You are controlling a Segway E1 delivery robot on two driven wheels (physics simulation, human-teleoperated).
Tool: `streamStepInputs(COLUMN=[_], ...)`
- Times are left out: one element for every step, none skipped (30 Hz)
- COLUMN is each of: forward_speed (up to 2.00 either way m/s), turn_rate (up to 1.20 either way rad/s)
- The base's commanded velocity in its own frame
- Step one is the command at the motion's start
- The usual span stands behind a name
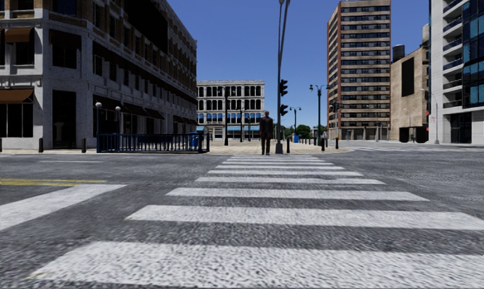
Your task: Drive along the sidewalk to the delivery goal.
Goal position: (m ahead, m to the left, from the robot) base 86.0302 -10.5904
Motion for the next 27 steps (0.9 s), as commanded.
streamStepInputs(forward_speed=[1.68,1.68,1.68,1.68,1.68,1.68,1.68,1.68,1.68,1.68,1.68,1.68,1.68,1.68,1.68,1.68,1.68,1.68,1.68,1.68,1.68,1.68,1.68,1.68,1.68,1.68,1.66], turn_rate=[0.0,0.0,0.0,0.0,0.0,0.0,0.0,0.0,0.0,0.0,0.0,0.0,0.0,0.0,0.0,0.0,0.0,0.0,0.0,0.0,0.0,0.0,0.0,0.0,0.0,0.0,0.0])
